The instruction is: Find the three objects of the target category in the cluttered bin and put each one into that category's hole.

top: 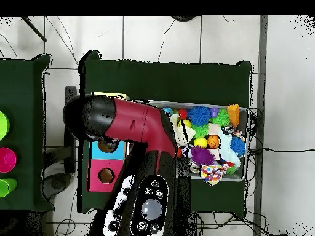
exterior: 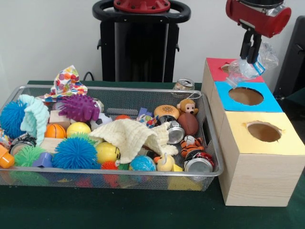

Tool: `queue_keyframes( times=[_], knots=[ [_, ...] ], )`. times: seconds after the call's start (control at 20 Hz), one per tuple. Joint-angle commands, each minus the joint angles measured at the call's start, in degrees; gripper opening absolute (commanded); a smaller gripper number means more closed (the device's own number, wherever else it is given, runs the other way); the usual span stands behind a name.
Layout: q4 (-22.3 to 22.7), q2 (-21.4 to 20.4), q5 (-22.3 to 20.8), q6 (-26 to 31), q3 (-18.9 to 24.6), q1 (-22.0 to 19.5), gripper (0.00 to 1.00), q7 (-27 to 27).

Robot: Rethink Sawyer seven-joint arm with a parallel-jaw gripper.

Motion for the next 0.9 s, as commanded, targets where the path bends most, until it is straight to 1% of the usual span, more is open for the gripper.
queue_keyframes(
  times=[0.05,0.75,0.9],
  knots=[
    [6.23,0.27,-2.65,-1.80,5.74,-1.60,0.00,-2.42],
    [6.45,0.37,-2.92,-2.31,6.09,-1.95,0.00,-2.30],
    [5.98,0.50,-3.69,-1.98,5.07,-1.25,0.00,-0.93]
  ],
)
